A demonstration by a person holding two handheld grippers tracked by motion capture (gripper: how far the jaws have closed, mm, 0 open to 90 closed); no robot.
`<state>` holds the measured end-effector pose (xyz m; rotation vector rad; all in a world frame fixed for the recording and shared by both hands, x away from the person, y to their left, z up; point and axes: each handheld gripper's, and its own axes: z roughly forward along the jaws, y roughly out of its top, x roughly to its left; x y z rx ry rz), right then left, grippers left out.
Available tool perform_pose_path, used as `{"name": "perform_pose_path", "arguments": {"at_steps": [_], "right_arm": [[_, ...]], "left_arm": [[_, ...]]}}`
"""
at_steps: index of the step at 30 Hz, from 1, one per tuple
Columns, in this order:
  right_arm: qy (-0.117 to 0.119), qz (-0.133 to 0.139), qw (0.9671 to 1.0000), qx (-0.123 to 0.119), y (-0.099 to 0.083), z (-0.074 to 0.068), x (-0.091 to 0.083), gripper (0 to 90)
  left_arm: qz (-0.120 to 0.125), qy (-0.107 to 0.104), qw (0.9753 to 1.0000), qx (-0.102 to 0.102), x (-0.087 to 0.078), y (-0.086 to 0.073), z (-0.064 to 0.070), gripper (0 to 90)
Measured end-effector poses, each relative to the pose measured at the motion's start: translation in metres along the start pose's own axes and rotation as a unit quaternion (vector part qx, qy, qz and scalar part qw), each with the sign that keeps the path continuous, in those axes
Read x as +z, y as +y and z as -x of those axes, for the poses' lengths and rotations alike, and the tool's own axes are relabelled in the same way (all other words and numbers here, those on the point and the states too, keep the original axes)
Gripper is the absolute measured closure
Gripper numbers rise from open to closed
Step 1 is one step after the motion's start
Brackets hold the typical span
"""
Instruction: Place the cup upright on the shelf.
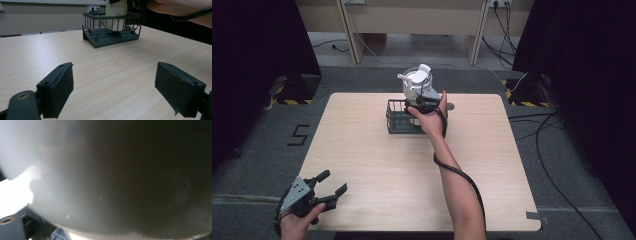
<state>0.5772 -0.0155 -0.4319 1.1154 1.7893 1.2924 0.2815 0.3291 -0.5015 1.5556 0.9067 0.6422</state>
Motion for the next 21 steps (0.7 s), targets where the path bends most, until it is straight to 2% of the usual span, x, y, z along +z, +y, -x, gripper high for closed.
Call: {"name": "perform_pose_path", "arguments": {"at_steps": [4, 21], "right_arm": [[-0.001, -0.001, 1.0000, -0.001, -0.003, -0.001, 0.001, 0.3], [0.003, 0.019, 0.9998, 0.008, -0.002, -0.004, -0.015, 0.3]], "left_arm": [[0.000, 0.000, 1.0000, 0.000, 0.000, 0.000, 0.000, 14.8], [0.000, 0.000, 1.0000, 0.002, 0.000, 0.000, 0.000, 14.8]]}}
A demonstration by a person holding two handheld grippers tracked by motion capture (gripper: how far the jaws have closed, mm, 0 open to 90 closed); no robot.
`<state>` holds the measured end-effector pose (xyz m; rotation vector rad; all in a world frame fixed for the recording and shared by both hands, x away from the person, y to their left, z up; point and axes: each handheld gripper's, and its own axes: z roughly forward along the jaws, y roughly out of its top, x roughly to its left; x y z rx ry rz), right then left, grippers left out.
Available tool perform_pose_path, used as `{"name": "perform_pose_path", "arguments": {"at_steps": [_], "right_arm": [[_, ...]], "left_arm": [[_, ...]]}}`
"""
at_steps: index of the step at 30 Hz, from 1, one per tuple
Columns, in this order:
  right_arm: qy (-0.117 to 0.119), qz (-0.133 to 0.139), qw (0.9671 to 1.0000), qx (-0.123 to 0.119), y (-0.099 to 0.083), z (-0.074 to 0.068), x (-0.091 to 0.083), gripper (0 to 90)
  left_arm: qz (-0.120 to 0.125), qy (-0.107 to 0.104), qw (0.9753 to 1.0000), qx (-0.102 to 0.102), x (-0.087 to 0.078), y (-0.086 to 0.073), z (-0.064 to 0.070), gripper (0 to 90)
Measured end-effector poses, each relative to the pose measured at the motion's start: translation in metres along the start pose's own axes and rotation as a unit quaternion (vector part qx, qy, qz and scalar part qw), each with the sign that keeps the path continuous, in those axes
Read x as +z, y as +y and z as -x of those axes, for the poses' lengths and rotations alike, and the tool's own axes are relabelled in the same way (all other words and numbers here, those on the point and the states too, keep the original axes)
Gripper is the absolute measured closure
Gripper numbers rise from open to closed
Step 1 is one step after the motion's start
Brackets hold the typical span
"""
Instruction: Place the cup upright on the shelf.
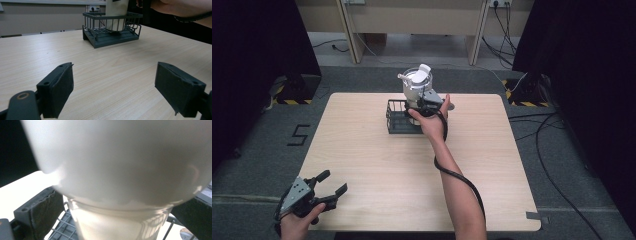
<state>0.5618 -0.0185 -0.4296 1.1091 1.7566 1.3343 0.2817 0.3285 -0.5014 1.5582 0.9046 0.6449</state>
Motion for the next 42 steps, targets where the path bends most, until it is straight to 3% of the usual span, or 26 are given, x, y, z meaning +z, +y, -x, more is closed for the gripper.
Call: {"name": "perform_pose_path", "arguments": {"at_steps": [42], "right_arm": [[0.011, 0.007, 0.9999, 0.000, 0.001, 0.001, -0.049, 6.2]], "left_arm": [[0.002, 0.003, 1.0000, -0.002, 0.000, 0.000, 0.001, 14.7]]}}
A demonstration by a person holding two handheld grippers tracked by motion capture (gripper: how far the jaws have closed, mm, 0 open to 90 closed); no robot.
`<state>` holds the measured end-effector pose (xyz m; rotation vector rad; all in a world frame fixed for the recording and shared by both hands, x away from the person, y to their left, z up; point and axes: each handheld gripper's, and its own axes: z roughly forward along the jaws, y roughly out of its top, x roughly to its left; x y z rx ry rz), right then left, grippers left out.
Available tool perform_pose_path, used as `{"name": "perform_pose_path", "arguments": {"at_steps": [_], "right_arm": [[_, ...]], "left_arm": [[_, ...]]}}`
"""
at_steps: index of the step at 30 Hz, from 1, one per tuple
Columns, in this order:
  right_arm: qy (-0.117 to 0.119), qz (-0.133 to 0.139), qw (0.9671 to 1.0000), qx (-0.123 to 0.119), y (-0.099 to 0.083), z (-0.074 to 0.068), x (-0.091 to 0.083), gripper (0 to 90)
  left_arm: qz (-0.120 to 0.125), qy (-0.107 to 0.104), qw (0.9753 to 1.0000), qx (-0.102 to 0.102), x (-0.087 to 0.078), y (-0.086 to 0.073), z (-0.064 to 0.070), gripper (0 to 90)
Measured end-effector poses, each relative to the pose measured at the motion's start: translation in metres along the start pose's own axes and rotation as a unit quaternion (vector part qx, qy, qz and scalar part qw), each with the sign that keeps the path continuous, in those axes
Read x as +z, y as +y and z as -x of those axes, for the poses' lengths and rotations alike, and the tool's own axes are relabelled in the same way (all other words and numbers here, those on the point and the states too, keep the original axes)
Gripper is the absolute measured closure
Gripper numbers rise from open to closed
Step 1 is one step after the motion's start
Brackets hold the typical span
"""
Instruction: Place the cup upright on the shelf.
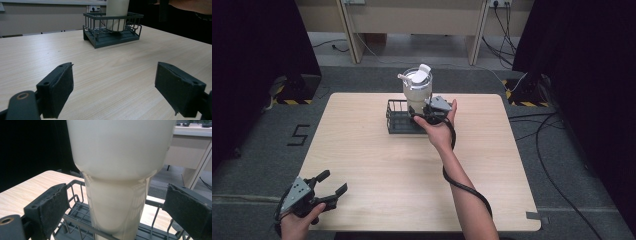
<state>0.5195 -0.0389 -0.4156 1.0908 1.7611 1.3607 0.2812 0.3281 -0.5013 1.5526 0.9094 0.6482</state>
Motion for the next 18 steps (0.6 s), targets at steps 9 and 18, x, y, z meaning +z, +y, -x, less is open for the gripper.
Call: {"name": "perform_pose_path", "arguments": {"at_steps": [9, 18], "right_arm": [[0.005, 0.004, 1.0000, 0.006, -0.002, 0.001, -0.012, 6.8], [0.008, 0.003, 0.9999, 0.009, -0.007, 0.004, -0.025, 7.2]], "left_arm": [[0.000, 0.001, 1.0000, 0.001, 0.000, 0.000, 0.000, 14.7], [0.000, 0.002, 1.0000, 0.001, -0.001, 0.000, 0.000, 14.7]]}}
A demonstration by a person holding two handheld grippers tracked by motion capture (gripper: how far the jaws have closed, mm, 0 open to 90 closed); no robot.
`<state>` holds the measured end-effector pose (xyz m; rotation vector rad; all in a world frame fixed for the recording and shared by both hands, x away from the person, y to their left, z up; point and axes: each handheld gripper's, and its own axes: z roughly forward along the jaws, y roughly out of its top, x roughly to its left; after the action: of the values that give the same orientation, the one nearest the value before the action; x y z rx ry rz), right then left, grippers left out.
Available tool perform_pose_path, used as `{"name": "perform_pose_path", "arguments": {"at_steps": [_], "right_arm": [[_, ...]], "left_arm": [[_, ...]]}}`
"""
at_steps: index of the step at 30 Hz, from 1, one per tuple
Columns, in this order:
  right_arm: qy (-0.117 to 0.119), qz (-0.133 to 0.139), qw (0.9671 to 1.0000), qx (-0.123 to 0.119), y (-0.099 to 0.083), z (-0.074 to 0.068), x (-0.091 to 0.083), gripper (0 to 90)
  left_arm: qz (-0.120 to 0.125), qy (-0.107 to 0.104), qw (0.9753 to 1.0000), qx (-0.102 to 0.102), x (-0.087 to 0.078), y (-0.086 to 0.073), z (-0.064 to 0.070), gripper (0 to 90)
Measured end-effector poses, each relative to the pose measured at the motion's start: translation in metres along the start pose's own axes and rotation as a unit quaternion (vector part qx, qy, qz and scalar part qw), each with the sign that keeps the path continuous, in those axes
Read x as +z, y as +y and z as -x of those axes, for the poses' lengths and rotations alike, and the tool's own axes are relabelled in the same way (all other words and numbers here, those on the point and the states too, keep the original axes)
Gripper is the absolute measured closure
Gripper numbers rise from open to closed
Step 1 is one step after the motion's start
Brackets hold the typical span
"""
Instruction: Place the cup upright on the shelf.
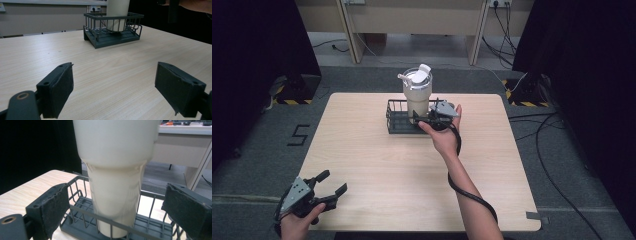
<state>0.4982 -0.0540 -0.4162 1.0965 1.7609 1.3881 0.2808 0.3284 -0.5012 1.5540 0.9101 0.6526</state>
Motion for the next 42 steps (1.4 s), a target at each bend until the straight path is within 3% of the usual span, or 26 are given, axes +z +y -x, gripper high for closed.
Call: {"name": "perform_pose_path", "arguments": {"at_steps": [42], "right_arm": [[0.003, -0.008, 0.9999, 0.009, -0.046, 0.005, -0.066, 9.6]], "left_arm": [[0.000, 0.003, 1.0000, 0.004, 0.000, 0.000, 0.001, 14.7]]}}
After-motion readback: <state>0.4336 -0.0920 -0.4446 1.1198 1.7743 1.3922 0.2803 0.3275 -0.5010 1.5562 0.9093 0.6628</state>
